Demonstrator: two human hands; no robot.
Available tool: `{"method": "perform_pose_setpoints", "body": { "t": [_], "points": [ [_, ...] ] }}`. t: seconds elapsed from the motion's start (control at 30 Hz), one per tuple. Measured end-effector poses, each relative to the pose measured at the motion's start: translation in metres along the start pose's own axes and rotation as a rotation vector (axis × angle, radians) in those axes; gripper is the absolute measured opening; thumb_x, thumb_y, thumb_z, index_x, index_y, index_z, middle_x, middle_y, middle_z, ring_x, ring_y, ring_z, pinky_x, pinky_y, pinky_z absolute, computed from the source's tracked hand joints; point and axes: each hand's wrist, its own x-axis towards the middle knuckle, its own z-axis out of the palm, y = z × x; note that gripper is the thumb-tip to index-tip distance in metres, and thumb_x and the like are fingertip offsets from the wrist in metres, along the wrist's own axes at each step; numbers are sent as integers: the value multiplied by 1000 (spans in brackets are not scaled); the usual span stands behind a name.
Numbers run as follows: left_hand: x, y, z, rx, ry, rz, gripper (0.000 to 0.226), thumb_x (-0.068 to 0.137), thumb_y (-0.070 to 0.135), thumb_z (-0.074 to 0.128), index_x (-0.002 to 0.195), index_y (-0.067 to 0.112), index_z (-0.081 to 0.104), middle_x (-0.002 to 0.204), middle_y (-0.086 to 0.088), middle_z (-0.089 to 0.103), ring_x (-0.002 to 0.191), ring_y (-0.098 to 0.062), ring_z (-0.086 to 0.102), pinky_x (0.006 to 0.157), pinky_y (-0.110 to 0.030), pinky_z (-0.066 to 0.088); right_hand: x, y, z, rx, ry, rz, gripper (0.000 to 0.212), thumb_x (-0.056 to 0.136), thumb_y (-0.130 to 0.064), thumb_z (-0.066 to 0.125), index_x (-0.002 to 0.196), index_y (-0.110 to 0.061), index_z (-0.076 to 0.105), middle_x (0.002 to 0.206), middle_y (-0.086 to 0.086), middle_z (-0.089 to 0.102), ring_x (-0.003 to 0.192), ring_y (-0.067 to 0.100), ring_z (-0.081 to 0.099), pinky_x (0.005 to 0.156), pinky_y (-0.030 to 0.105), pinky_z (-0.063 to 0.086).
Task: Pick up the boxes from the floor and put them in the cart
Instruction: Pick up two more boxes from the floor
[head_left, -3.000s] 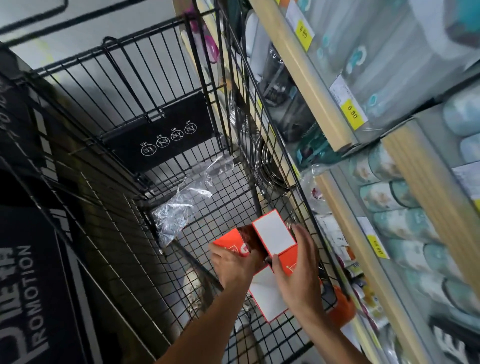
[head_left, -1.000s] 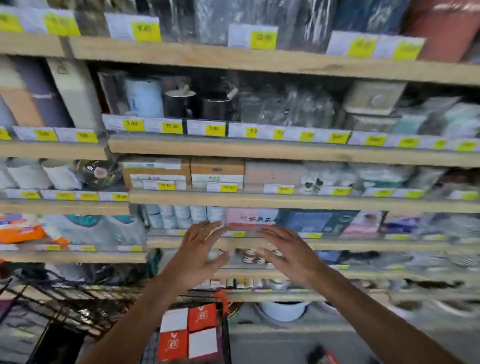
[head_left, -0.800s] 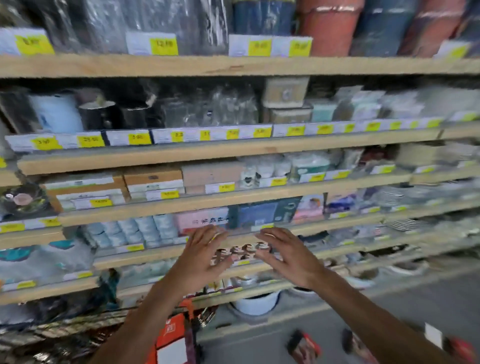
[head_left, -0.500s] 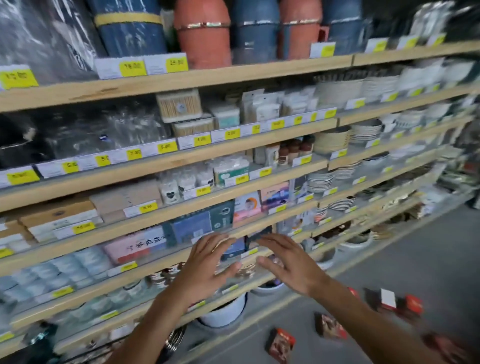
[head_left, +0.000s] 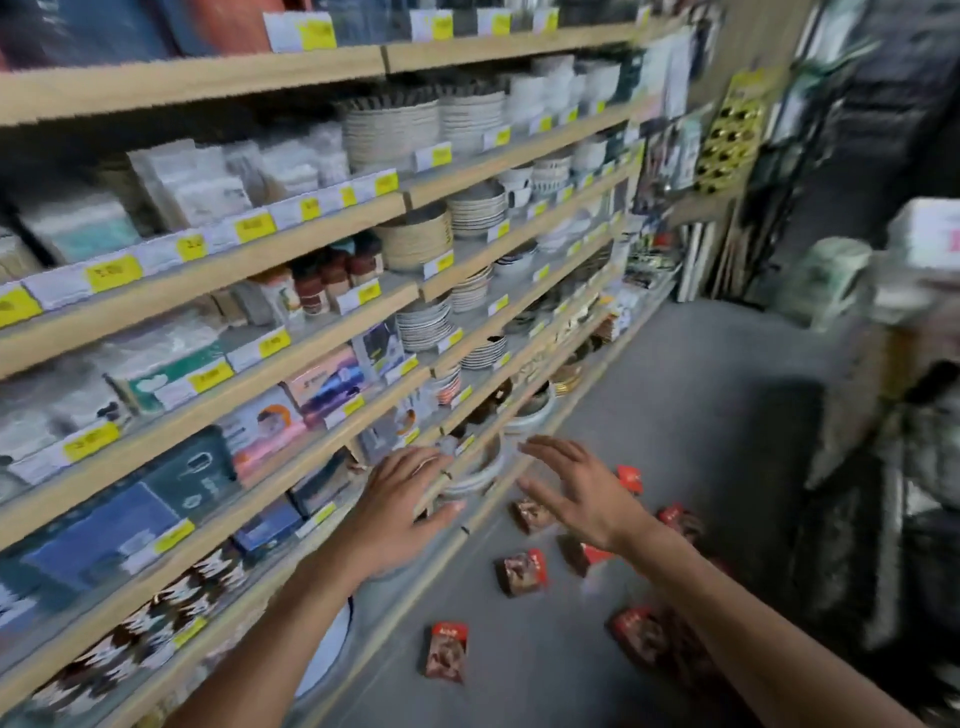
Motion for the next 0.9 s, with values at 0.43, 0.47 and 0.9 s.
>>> {"method": "perform_pose_setpoints", "body": {
  "t": [0.43, 0.47, 0.9],
  "points": [
    [139, -39, 65, -166, -219, 245, 83, 80, 72, 32, 149, 26, 40, 151, 11, 36, 143, -9, 25, 114, -23, 16, -12, 61, -15, -36, 102, 438, 88, 87, -86, 26, 139, -23, 60, 148, -1, 53, 138, 17, 43, 119, 35, 32],
    [147, -47, 71, -175, -234, 245, 82, 80, 72, 33, 149, 26, 40, 151, 9, 37, 143, -10, 27, 114, -23, 17, -10, 63, -15, -40, 108, 456, 87, 87, -85, 27, 138, -23, 60, 147, 0, 53, 137, 17, 43, 118, 33, 31],
    [205, -97, 148, -222, -360, 168, 78, 85, 70, 39, 149, 26, 40, 150, 9, 39, 141, -9, 29, 117, -33, 27, 21, 148, 17, 54, 18, 631, 83, 86, -83, 33, 148, -29, 48, 154, -4, 44, 145, 14, 32, 118, 29, 25]
  ]
}}
